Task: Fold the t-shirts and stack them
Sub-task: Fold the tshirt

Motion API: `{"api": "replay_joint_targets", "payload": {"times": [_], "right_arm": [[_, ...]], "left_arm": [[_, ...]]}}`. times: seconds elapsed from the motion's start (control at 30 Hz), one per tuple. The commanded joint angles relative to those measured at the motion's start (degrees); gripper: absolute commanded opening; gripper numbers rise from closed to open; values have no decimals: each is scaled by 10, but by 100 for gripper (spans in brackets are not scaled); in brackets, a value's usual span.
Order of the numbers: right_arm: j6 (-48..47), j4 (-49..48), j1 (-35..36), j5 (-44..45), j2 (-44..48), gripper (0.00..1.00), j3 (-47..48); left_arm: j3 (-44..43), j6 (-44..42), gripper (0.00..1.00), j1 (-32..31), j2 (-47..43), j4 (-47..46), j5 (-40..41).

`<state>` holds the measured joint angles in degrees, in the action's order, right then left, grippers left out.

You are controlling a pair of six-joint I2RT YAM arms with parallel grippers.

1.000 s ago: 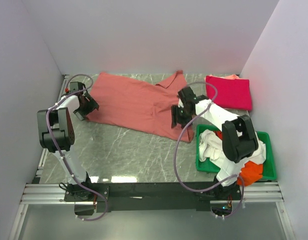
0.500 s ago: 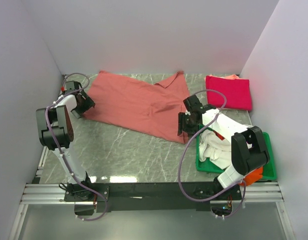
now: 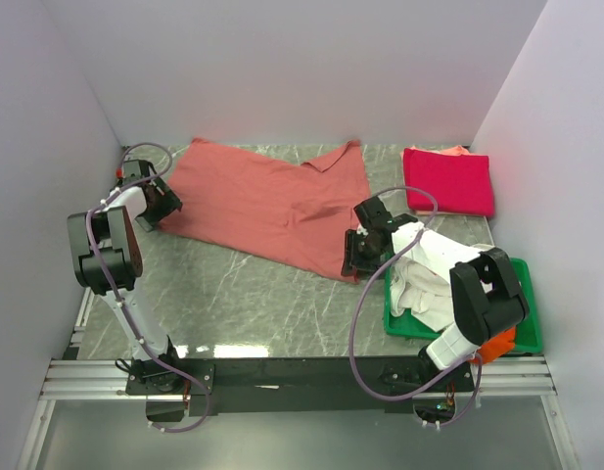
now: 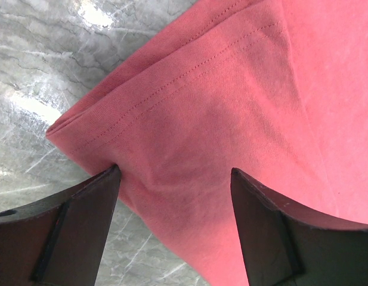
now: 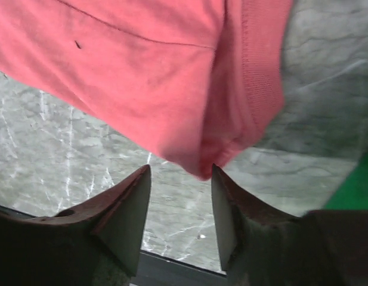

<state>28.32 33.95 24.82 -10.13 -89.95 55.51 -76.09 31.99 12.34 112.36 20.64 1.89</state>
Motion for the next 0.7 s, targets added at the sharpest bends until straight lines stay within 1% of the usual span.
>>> {"api": "replay_joint_targets", "payload": {"times": [0.0, 0.03, 0.17, 0.37, 0.4, 0.47, 0.5, 0.57, 0.6, 0.67], "right_arm": [[23, -26, 10, -3, -6, 51, -12], [25, -28, 10, 3, -10, 49, -13], [45, -33, 15, 21, -21, 46, -31], [62, -42, 17, 34, -33, 36, -37], [63, -43, 16, 35, -35, 32, -36], [61, -42, 17, 36, -44, 28, -29], [60, -43, 17, 35, -47, 23, -26], [53, -41, 17, 34, -59, 18, -15], [52, -38, 16, 35, -64, 12, -11], [50, -25, 16, 39, -78, 6, 1]], "left_arm": [[9, -15, 82, 10, 28, 16, -4], [9, -14, 82, 13, 30, 16, -6], [9, -9, 82, 22, 32, 15, -14], [-1, -17, 81, 29, 37, 15, -3], [-4, -18, 81, 30, 37, 15, 6], [-8, -29, 81, 30, 39, 19, 19], [-8, -32, 82, 31, 38, 19, 24], [-8, -38, 82, 32, 35, 19, 30], [-5, -39, 82, 32, 33, 19, 34], [-4, -44, 82, 33, 30, 19, 43]]}}
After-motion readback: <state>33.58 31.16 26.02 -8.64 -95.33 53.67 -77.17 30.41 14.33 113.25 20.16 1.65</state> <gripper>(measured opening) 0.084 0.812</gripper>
